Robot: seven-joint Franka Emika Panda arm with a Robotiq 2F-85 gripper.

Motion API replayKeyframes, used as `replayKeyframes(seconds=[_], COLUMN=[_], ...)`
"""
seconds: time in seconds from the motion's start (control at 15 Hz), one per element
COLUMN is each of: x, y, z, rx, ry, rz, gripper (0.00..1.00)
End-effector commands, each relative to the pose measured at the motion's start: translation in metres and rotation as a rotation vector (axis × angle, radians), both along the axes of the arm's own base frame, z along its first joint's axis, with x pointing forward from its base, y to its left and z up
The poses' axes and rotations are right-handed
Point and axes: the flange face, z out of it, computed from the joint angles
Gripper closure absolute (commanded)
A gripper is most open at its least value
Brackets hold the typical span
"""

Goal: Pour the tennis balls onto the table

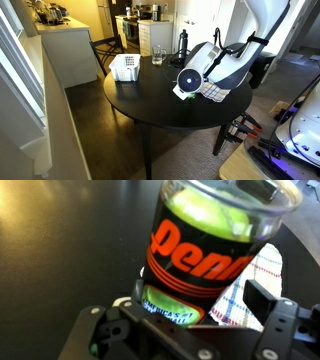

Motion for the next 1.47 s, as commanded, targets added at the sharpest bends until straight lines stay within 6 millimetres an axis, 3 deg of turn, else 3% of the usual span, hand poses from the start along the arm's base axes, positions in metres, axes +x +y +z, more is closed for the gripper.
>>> replayKeyframes(seconds=[0.0, 1.07, 1.13, 1.4], x=[-0.009, 0.003, 0.003, 0.005], y=[0.000, -0.015, -0.016, -0.016], z=[-0.008, -0.025, -0.026, -0.023], rx=[-0.053, -0.148, -0.148, -0.144], ry=[-0.051, -0.142, -0.139, -0.140], rz=[0.021, 0.078, 0.080, 0.079], gripper=[0.00, 0.00, 0.25, 0.46])
